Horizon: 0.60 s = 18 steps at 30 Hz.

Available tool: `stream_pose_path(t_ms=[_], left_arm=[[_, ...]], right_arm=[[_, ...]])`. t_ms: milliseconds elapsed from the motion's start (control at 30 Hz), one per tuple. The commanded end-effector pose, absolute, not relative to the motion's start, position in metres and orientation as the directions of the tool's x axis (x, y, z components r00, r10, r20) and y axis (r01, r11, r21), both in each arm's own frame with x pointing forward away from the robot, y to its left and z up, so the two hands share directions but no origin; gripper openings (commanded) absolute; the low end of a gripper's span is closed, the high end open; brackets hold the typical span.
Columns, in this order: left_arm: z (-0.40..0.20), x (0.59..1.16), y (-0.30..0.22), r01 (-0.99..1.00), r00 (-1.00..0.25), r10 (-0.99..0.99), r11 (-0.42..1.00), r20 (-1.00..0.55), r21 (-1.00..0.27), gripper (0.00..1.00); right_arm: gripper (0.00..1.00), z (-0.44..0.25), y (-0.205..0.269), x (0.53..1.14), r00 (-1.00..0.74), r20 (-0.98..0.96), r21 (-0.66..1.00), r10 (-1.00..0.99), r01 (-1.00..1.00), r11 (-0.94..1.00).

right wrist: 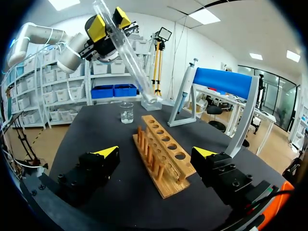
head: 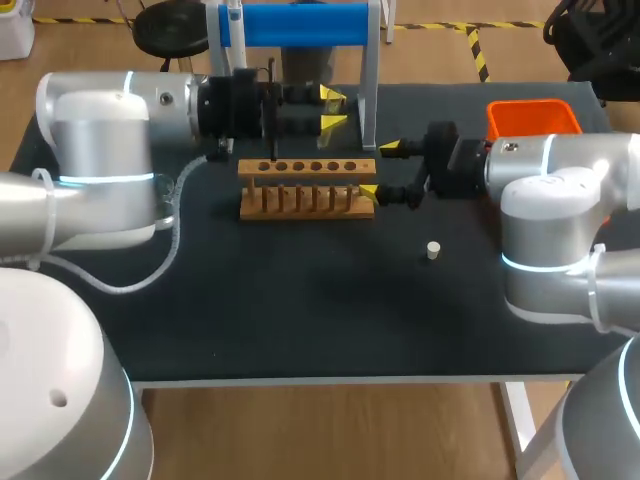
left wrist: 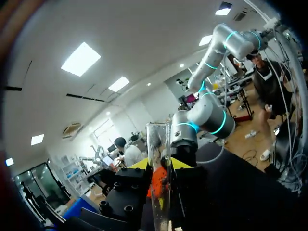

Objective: Invert the test tube, pick up the pipette, mount the tip to pipette, aspirate from beaker and dispense into the tube, eject the tip, return the pipette, and cap with the stopper.

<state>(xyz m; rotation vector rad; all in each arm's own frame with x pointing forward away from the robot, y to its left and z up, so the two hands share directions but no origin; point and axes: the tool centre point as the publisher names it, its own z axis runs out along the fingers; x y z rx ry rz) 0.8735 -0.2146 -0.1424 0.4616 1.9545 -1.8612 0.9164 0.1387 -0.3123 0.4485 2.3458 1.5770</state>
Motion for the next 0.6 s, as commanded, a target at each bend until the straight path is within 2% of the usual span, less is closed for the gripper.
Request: stream_pose_path(t_ms=[33, 233, 600], left_arm=[[-0.143, 0.88, -0.219, 0.369, -0.923, -0.073, 0.114, -0.378, -0.922, 0.0], [-0.146, 0.897, -0.216, 0.245, -0.96, -0.116, 0.097, -0.255, -0.965, 0.0], [-0.145, 0.927, -0.205, 0.169, -0.972, -0.154, 0.081, -0.18, -0.982, 0.0]], right_arm=[[1.0, -0.312, 0.138, 0.916, -0.914, -0.056, 0.928, 0.403, 0.1, 0.358], [1.0, -0.312, 0.138, 0.916, -0.914, -0.056, 0.928, 0.403, 0.1, 0.358], [1.0, -0.312, 0.138, 0.916, -0.914, -0.056, 0.928, 0.403, 0.1, 0.358]])
